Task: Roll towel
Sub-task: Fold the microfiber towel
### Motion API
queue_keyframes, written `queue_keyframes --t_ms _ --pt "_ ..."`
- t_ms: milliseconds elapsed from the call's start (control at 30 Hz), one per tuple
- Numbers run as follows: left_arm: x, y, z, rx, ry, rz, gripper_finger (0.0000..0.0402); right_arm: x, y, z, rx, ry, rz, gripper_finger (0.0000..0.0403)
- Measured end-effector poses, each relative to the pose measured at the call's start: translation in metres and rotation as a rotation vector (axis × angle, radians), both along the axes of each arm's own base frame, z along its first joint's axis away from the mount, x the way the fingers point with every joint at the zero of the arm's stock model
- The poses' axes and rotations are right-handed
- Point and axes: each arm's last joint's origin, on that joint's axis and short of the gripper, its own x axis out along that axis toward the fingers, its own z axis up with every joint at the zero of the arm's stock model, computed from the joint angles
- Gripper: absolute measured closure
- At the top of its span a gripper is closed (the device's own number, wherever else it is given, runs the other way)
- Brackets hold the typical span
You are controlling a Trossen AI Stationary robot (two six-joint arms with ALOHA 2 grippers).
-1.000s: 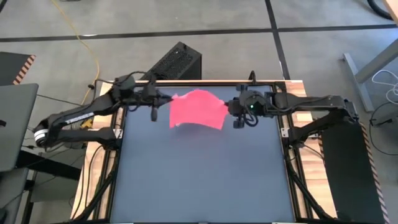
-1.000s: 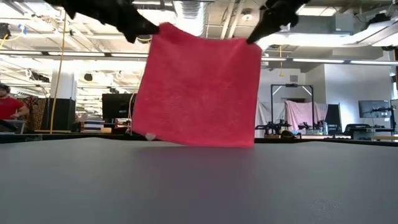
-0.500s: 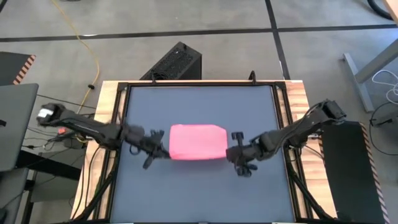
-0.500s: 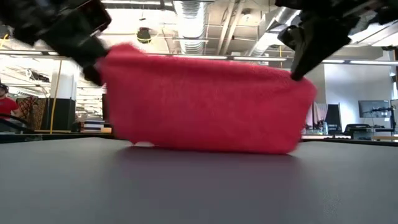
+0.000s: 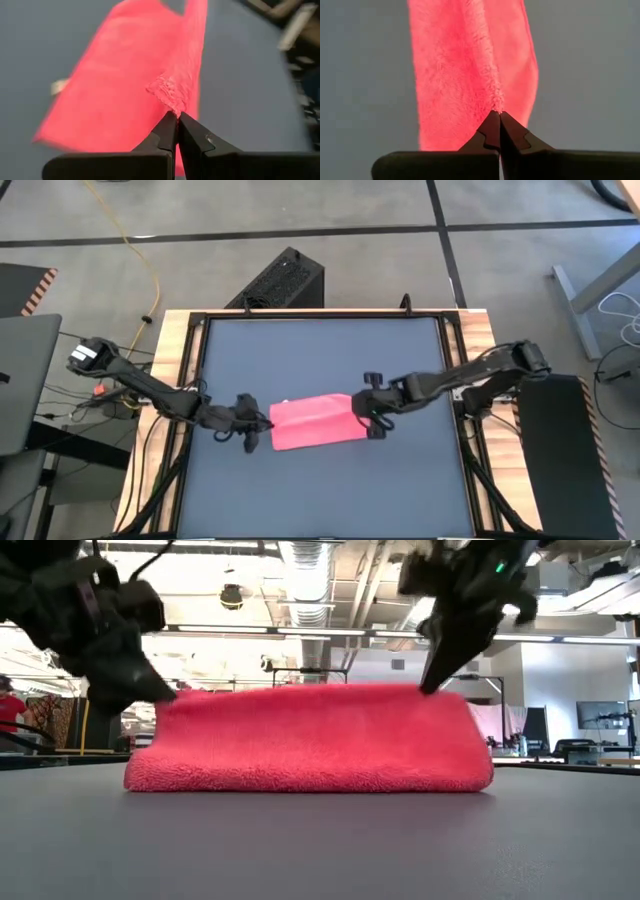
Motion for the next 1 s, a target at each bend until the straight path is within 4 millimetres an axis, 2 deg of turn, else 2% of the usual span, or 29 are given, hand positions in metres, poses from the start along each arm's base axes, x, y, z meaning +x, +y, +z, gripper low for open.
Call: queue_keyframes --t_ms 233,367,500,667,800,900,1000 --pt "-0.002 0.005 -0.005 -0.035 0.065 0.029 0.0401 0.022 -0.027 -0.038 -0.039 0.111 -0.031 0.0377" --pt "-0.002 0.008 -0.007 -0.016 0.082 0.04 0.0384 0.033 -0.04 -0.057 -0.078 0.137 -0.034 0.0342" --pt "-0.004 0.012 -0.011 0.004 0.125 0.074 0.0351 0.035 -0.05 -0.066 -0.138 0.165 -0.085 0.0296" --pt "-0.003 0.017 -0.011 0.061 0.136 0.069 0.0307 0.029 -0.057 -0.055 -0.143 0.159 -0.109 0.0233" --pt "0.005 0.014 0.001 0.139 0.0 -0.024 0.0291 0.022 -0.056 -0.031 -0.124 0.074 -0.108 0.0189" --pt "0.01 0.01 0.006 0.136 -0.064 -0.157 0.0293 0.015 -0.05 -0.012 -0.004 0.0 -0.096 0.0169" --pt "0.012 0.007 -0.006 0.096 0.016 -0.217 0.0303 0.008 -0.037 -0.007 0.145 -0.061 -0.023 0.0164"
